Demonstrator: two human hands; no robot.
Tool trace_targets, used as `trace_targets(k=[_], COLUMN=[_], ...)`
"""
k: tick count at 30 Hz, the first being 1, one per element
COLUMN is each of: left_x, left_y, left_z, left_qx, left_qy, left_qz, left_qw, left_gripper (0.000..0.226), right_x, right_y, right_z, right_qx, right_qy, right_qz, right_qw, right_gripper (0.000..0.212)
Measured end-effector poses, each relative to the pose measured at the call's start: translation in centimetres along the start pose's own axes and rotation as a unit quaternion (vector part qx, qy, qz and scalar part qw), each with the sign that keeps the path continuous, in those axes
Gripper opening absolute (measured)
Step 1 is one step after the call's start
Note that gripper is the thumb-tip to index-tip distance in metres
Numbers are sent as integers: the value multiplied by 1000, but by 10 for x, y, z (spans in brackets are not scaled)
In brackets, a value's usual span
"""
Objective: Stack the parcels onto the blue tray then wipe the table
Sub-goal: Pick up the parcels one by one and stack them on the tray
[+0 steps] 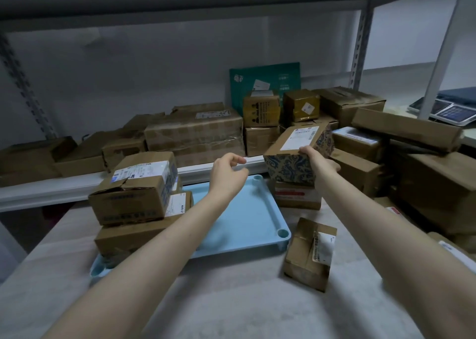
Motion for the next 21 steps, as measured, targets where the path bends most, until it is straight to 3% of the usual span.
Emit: trace_targets(k=[10,13,17,21], left_x=[6,9,13,16], left_y=[5,10,16,26], left_z=[-3,-6,-9,-14], left_qx=[31,50,89,119], left_qy=[25,38,56,53], left_qz=[6,9,3,-11], left_qw=[999,998,994,991], left_gripper=[17,17,22,28], right_x=[19,35,62,87], right_y=[3,-1,-8,-13], right_z=[5,11,11,1], right_qx=[-6,8,61,178], right_qy=[77,120,176,278], right_qz=[55,76,96,98], right_qw=[996,990,978,939], right_gripper=[96,101,114,95])
Point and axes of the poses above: each hand's wrist, its own x-axis away from the middle knuckle, its own y-axis out of the back of the hand, z = x × y, the point moved 2 cm from there along -x, towards the middle knuckle
